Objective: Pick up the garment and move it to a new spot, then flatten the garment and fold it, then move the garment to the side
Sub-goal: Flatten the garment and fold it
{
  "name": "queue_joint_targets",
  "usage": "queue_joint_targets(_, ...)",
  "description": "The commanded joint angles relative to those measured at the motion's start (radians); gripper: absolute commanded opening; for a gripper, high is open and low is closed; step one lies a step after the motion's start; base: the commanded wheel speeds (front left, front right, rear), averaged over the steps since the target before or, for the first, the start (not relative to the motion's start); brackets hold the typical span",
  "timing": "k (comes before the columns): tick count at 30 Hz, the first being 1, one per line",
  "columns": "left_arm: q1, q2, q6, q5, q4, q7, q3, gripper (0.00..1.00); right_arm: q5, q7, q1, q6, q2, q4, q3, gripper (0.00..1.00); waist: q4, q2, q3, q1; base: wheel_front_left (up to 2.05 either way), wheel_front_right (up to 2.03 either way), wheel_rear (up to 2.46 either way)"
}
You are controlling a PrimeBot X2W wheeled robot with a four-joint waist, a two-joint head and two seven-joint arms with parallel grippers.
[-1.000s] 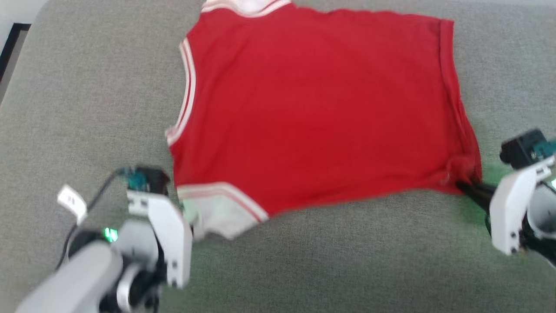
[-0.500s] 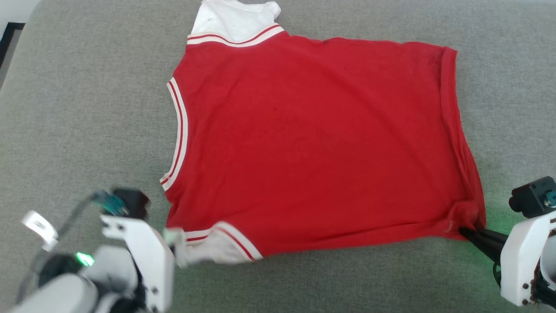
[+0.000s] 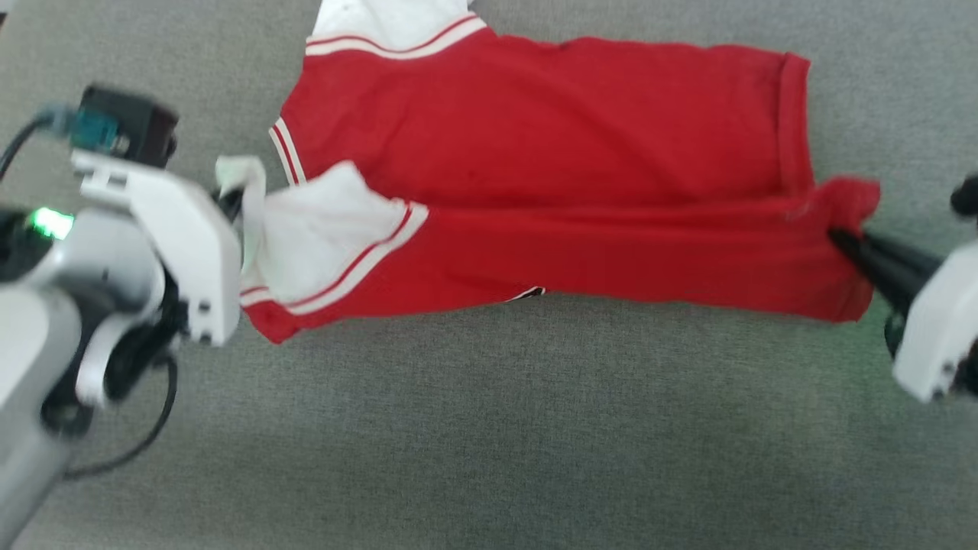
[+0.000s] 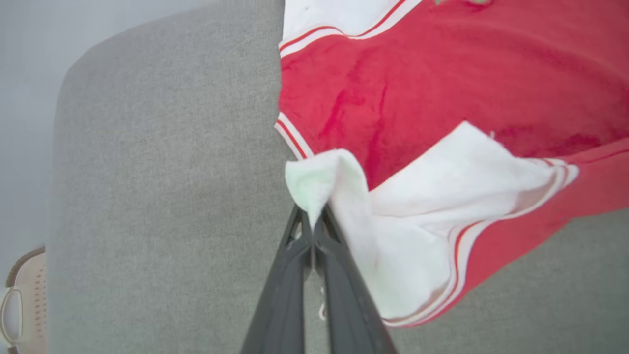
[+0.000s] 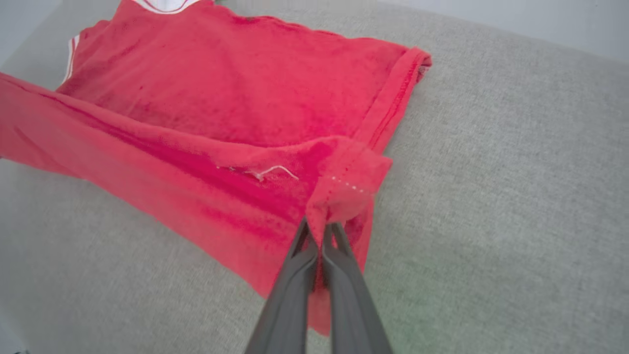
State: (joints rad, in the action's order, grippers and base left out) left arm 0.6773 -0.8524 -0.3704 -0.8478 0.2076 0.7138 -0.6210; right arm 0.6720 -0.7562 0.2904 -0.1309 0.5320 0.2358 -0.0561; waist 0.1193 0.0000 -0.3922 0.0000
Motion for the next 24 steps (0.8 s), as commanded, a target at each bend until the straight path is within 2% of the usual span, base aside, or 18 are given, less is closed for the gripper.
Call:
queue_joint_targets(1, 0.053, 0.029, 0.032, 0.022, -0.057, -0.003, -0.013, 0.00, -0.011, 0.005, 0.049, 0.000, -0.016, -0.035, -0.004, 0.00, 0.002, 0.0000, -0.021, 0.0000, 0.00, 0.00, 0.00)
queue_joint_targets(5, 0.146, 0.109, 0.104, 0.020, -0.211, -0.004, -0.046, 0.00, -0.032, 0.026, 0.155, 0.000, -0.021, -0.136, -0.046, 0.00, 0.000, 0.0000, -0.056, 0.0000, 0.00, 0.00, 0.00)
queue_joint_targets(12, 0.224, 0.232, 0.192, -0.004, -0.503, 0.005, -0.093, 0.00, -0.019, 0.069, 0.295, 0.000, -0.034, -0.346, -0.167, 0.00, -0.013, 0.0000, -0.099, 0.0000, 0.00, 0.00, 0.00)
queue_joint_targets(17, 0.241, 0.297, 0.220, -0.048, -0.678, 0.028, -0.099, 0.00, -0.023, 0.075, 0.350, 0.000, -0.034, -0.453, -0.261, 0.00, -0.018, 0.0000, -0.107, 0.0000, 0.00, 0.00, 0.00)
queue_joint_targets(18, 0.248, 0.304, 0.221, -0.053, -0.704, 0.026, -0.096, 0.00, -0.028, 0.081, 0.362, 0.000, -0.031, -0.459, -0.280, 0.12, -0.019, 0.0000, -0.106, 0.0000, 0.00, 0.00, 0.00)
queue_joint_targets(19, 0.256, 0.308, 0.223, -0.054, -0.721, 0.018, -0.091, 0.18, -0.025, 0.094, 0.370, 0.000, -0.030, -0.464, -0.288, 0.31, -0.020, 0.0000, -0.105, 0.0000, 0.00, 0.00, 0.00)
queue_joint_targets(20, 0.264, 0.311, 0.218, -0.056, -0.734, 0.011, -0.084, 0.35, -0.027, 0.102, 0.377, 0.000, -0.025, -0.468, -0.291, 0.67, -0.020, 0.0000, -0.102, 0.0000, 0.00, 0.00, 0.00)
queue_joint_targets(21, 0.269, 0.314, 0.210, -0.061, -0.744, 0.007, -0.075, 0.47, -0.027, 0.110, 0.380, 0.000, -0.021, -0.466, -0.299, 0.95, -0.021, 0.0000, -0.099, 0.0000, 0.00, 0.00, 0.00)
queue_joint_targets(22, 0.273, 0.309, 0.215, -0.053, -0.744, 0.008, -0.078, 0.70, -0.020, 0.121, 0.380, 0.000, -0.022, -0.460, -0.294, 1.00, -0.021, 0.0000, -0.094, 0.0000, 0.00, 0.00, 0.00)
queue_joint_targets(23, 0.278, 0.303, 0.216, -0.052, -0.737, 0.004, -0.076, 0.91, -0.020, 0.140, 0.383, 0.000, -0.021, -0.451, -0.282, 1.00, -0.021, 0.0000, -0.089, 0.0000, 0.00, 0.00, 0.00)
queue_joint_targets(24, 0.278, 0.303, 0.216, -0.052, -0.737, 0.004, -0.076, 0.91, -0.020, 0.140, 0.383, 0.000, -0.021, -0.451, -0.282, 1.00, -0.021, 0.0000, -0.089, 0.0000, 0.00, 0.00, 0.00)
